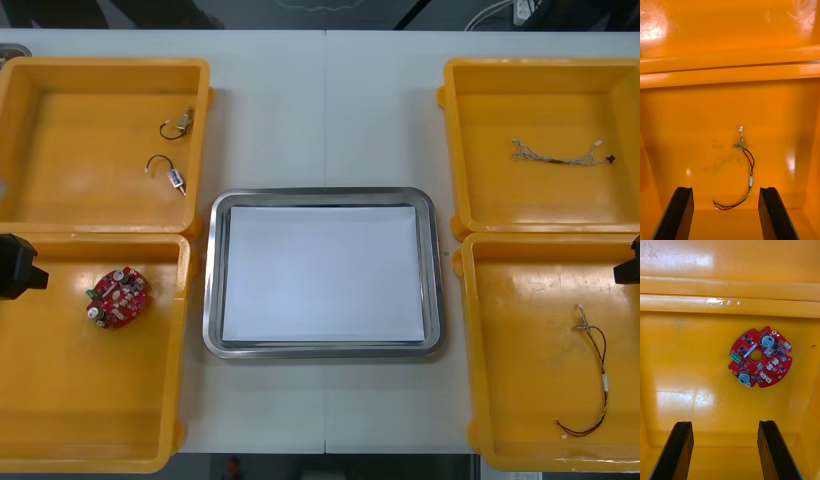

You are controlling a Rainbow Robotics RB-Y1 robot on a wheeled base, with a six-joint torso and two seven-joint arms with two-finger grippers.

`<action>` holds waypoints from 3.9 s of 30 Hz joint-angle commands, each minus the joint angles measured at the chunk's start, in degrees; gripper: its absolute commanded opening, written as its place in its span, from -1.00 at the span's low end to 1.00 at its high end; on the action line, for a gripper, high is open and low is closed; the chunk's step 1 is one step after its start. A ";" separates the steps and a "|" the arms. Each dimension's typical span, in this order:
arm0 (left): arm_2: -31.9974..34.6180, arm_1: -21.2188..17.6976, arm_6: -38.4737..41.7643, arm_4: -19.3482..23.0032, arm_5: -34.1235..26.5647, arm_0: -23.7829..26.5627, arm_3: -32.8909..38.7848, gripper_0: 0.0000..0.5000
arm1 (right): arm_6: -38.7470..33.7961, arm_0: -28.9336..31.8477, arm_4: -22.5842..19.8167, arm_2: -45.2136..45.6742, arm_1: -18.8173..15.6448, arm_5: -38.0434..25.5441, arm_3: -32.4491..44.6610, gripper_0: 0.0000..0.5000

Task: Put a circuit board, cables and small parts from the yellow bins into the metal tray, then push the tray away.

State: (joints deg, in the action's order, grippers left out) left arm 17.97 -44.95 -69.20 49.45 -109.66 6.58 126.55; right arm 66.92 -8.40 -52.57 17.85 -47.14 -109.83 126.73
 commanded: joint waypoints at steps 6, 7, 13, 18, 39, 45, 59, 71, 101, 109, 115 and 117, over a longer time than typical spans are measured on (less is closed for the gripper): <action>1.54 -2.34 -0.67 0.38 -0.34 -0.96 1.60 1.00 | -1.80 -0.13 -0.42 1.84 -1.37 -0.17 0.36 1.00; 1.54 -2.34 -0.67 0.38 -0.34 -0.96 1.60 1.00 | -1.80 -0.13 -0.42 1.84 -1.37 -0.17 0.36 1.00; 1.54 -2.34 -0.67 0.38 -0.34 -0.96 1.60 1.00 | -1.80 1.02 -0.07 1.67 -0.85 -0.17 -0.16 1.00; 0.05 0.03 -0.50 0.56 -0.34 -3.07 0.63 1.00 | -1.44 2.07 0.28 2.19 -0.50 -0.17 -0.16 1.00; -7.42 1.53 -0.59 -1.38 10.69 -3.07 -2.62 1.00 | 2.25 19.21 0.19 4.92 -0.41 18.16 4.32 1.00; -10.76 1.53 -1.47 -1.20 15.70 -3.16 -6.75 1.00 | 3.92 24.75 4.23 1.14 -0.41 27.57 4.32 1.00; -12.52 1.53 -3.31 -1.64 16.84 -3.51 -10.71 1.00 | 5.76 28.17 6.87 -5.36 1.26 34.51 -0.43 1.00; -15.07 1.53 -3.75 -2.26 19.66 -3.51 -14.13 1.00 | 7.78 32.83 8.63 -9.06 0.73 39.79 -2.80 1.00; -18.85 0.91 -4.37 -3.57 27.83 -6.50 -16.95 1.00 | 9.63 32.31 13.37 -15.82 0.56 47.70 -10.80 -0.12; -18.85 0.91 -4.28 -3.57 27.83 -6.50 -16.95 -1.00 | 9.89 31.95 13.02 -15.56 0.47 48.05 -10.62 -1.00; -18.85 0.91 -4.37 -3.31 27.83 -6.50 -16.95 -1.00 | 9.98 31.95 12.41 -11.96 0.21 44.62 -7.11 -1.00; -18.76 0.82 -4.45 -3.14 27.83 -6.41 -16.77 -1.00 | 10.07 31.78 12.14 -10.11 0.21 41.81 -5.26 -1.00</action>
State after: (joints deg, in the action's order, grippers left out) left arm 0.17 -44.06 -69.21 46.45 -82.27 2.35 109.36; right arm 73.92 22.94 -39.77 4.27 -46.41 -65.21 117.70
